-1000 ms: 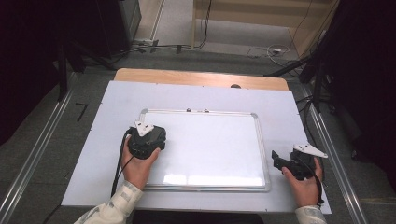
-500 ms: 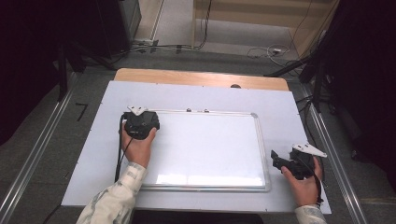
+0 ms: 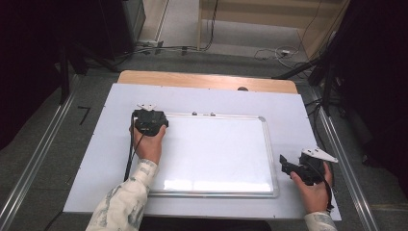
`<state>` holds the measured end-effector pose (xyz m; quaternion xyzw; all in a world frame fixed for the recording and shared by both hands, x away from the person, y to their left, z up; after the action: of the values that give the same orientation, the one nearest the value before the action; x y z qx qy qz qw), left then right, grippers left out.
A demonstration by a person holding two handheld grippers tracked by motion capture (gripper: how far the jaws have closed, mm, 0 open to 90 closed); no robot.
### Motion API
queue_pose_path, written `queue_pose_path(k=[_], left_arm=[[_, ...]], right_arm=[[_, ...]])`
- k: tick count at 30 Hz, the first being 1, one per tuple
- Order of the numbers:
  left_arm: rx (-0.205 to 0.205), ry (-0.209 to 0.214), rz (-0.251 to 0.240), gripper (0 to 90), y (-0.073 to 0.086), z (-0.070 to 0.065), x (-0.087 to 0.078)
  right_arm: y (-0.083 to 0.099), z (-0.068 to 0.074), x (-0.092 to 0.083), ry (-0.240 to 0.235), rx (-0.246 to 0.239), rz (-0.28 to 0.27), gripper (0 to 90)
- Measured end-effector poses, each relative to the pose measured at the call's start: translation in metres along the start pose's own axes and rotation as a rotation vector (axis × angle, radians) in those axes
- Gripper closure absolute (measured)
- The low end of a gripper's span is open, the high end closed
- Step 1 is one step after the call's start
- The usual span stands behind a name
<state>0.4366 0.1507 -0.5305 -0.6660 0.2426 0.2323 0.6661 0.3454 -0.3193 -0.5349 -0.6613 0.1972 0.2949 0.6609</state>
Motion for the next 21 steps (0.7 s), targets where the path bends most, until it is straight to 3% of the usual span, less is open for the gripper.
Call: queue_pose_path(k=[11,21], left_arm=[[-0.01,-0.009,0.055,40.8,0.01,0.001,0.012],[0.013,-0.009,0.022,31.6,0.007,0.002,0.008]], right_arm=[[0.0,0.0,0.0,-0.001,-0.001,0.002,16.0],[0.0,0.001,0.001,-0.001,-0.006,0.002,15.9]])
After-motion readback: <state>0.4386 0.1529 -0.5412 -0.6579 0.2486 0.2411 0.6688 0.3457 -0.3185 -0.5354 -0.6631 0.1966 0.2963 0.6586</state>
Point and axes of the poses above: each handheld gripper's, and its own axes: x roughly forward along the jaws, y roughly out of its underside, z roughly to its left, the point moved 8 cm from there along x, roughly forward along the jaws, and after that the axes turned 5 degrees about x, right-handed, at the moved point
